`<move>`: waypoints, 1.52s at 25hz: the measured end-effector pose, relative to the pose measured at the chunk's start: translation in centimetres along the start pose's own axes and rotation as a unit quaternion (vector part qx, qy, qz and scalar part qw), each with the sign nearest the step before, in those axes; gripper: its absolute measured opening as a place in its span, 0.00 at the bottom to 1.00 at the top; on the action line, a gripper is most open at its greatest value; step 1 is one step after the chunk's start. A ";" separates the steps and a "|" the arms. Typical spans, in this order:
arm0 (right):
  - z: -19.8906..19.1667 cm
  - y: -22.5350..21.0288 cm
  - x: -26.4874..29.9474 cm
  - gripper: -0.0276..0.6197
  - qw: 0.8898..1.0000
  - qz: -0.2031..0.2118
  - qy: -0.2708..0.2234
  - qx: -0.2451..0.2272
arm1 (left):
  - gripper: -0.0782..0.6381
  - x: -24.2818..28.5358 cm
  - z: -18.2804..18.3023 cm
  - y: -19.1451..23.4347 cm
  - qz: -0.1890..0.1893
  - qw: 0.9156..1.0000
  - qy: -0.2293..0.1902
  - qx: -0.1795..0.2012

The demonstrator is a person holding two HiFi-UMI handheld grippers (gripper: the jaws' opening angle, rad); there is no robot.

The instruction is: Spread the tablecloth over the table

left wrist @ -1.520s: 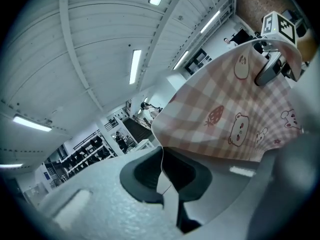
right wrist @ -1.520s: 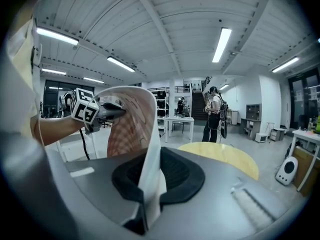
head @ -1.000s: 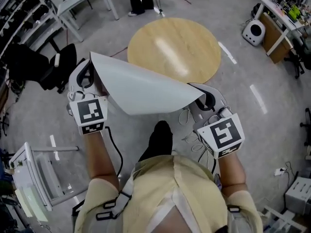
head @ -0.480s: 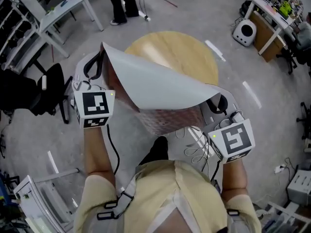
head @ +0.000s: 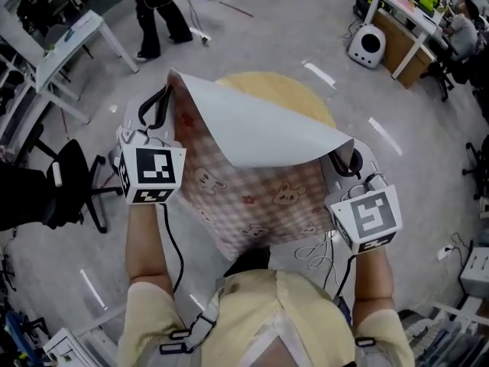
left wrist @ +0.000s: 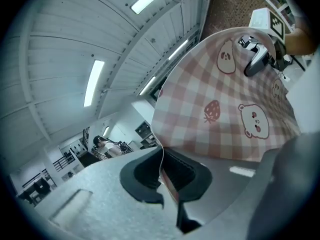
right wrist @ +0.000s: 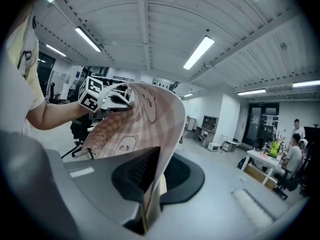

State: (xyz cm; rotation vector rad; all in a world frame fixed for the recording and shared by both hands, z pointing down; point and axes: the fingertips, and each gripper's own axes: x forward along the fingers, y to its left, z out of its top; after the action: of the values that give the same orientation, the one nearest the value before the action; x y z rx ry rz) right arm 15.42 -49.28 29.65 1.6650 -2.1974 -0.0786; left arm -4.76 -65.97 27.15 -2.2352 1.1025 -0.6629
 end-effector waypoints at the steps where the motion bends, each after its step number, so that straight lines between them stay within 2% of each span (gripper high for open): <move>1: 0.0 -0.5 0.8 0.06 1.000 -0.006 0.004 -0.001 | 0.12 1.2 -0.2 0.2 -0.007 1.000 -0.002 -0.001; 6: -0.7 -3.5 4.2 0.06 0.999 -0.028 0.029 0.003 | 0.12 6.8 -0.1 0.2 -0.033 0.999 -0.008 0.005; 11: -6.0 -12.1 9.7 0.06 0.997 -0.056 0.060 0.008 | 0.12 20.0 0.7 -4.2 -0.087 0.996 -0.020 0.026; 13: -7.6 -13.7 10.8 0.06 0.995 -0.068 0.071 0.006 | 0.12 22.8 0.4 -5.6 -0.099 0.994 -0.024 0.024; 20: -9.9 -13.8 12.1 0.06 0.990 -0.084 0.108 0.026 | 0.12 24.5 -1.5 -7.3 -0.143 0.989 -0.017 0.019; 26: -12.0 -14.1 13.3 0.06 0.987 -0.079 0.139 0.029 | 0.12 26.3 -2.9 -8.9 -0.181 0.983 0.008 0.037; 29: -13.7 -14.3 14.4 0.06 0.983 -0.082 0.157 0.042 | 0.12 27.3 -4.2 -10.2 -0.187 0.980 0.021 0.058; 38: -18.3 -14.2 16.8 0.06 0.975 -0.081 0.199 0.054 | 0.12 30.0 -7.8 -13.8 -0.215 0.973 0.052 0.061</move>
State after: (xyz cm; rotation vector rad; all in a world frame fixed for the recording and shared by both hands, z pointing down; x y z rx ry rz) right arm 30.72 -65.90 47.26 1.7371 -1.7941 0.3110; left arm 14.03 -85.62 47.52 -2.3703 0.6001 -1.0041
